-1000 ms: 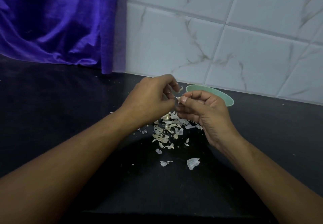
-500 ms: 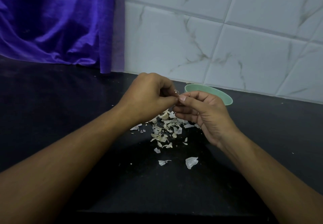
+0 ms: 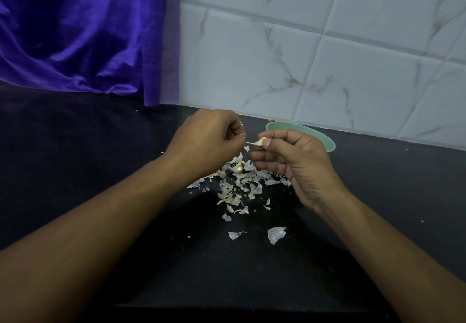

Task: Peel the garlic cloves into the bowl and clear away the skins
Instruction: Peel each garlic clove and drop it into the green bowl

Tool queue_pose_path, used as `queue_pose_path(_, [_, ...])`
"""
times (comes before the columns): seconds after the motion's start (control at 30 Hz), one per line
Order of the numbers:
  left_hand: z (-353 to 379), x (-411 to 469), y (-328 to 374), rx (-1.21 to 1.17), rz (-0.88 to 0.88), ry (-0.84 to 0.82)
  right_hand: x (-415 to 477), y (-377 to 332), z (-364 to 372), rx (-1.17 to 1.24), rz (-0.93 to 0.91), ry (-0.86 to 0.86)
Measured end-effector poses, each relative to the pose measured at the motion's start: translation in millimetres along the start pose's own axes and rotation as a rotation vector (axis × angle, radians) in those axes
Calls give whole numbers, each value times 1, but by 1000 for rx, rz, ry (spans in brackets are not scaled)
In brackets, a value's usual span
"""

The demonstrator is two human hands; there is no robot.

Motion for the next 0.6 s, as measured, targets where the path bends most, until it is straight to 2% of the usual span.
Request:
queue_pose_path(0.17, [6, 0, 0, -72, -4, -76, 0, -1, 1, -20, -46, -2])
queue_pose_path(0.6, [6, 0, 3, -143, -25, -69, -2, 0, 4, -106, -109, -30])
Point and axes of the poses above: each hand's wrist, its own x-axis towards the middle knuckle, its own z-axis out of the palm, y = z × x, the point moved 6 cm from there along x, towards the middle knuckle, and after that the axes turned 14 degrees about -x, right-handed, at the moved point
